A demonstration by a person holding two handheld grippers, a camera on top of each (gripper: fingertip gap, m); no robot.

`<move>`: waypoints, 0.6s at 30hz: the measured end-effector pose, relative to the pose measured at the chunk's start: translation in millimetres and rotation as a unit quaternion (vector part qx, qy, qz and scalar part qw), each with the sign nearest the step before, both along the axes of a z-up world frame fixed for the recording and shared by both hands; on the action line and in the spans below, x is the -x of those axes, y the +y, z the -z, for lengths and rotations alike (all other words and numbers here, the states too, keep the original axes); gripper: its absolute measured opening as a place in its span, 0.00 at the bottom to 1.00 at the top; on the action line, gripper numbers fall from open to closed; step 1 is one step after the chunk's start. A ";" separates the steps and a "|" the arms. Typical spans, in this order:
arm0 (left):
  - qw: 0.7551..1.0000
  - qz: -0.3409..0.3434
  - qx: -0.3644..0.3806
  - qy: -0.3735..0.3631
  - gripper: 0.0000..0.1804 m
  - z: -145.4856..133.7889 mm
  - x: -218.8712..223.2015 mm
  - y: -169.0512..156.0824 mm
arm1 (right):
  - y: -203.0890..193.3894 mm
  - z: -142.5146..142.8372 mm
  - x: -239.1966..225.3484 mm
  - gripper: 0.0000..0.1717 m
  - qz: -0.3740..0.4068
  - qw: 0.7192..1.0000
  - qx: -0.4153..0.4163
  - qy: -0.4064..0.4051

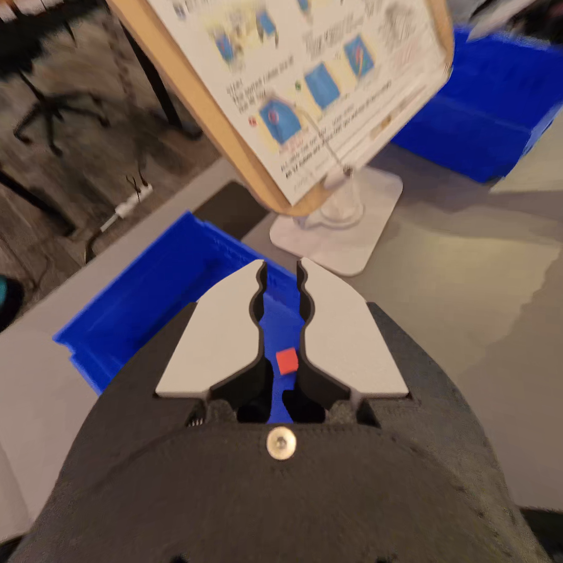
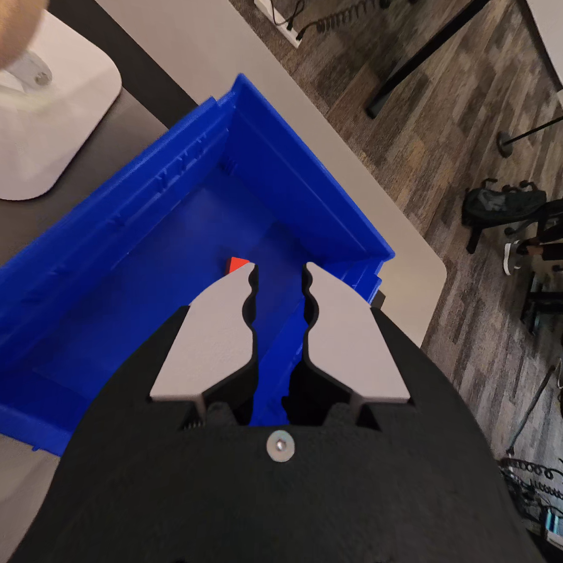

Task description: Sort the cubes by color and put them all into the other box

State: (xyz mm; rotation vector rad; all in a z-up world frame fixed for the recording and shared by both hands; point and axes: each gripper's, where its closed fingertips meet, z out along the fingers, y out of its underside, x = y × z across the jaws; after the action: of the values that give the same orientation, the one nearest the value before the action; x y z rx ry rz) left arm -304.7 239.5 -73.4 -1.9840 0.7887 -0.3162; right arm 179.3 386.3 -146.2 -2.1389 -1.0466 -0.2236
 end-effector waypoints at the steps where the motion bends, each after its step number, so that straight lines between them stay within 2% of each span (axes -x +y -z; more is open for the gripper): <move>1: 1.000 -0.003 0.022 0.023 0.11 8.6 2.7 -3.2 | -1.9 -3.1 2.2 0.16 -0.005 1.000 -0.002 0.003; 3: 0.997 -0.020 0.045 0.061 0.12 21.0 10.7 -4.6 | -3.4 -8.2 3.5 0.16 -0.005 1.000 -0.009 0.003; 10: 0.984 -0.003 0.148 0.101 0.15 66.5 20.8 -15.3 | -6.3 -15.7 9.9 0.16 -0.017 1.000 -0.020 0.008; 18: 0.957 -0.004 0.256 0.138 0.17 121.1 32.2 -20.1 | -7.8 -16.4 13.9 0.16 -0.024 0.999 -0.020 0.009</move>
State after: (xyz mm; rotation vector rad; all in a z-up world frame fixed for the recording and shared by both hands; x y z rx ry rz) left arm -336.9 219.4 -194.5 -2.5579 0.9431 -0.2569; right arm 165.5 378.5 -129.9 -2.0746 -1.0727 -0.2003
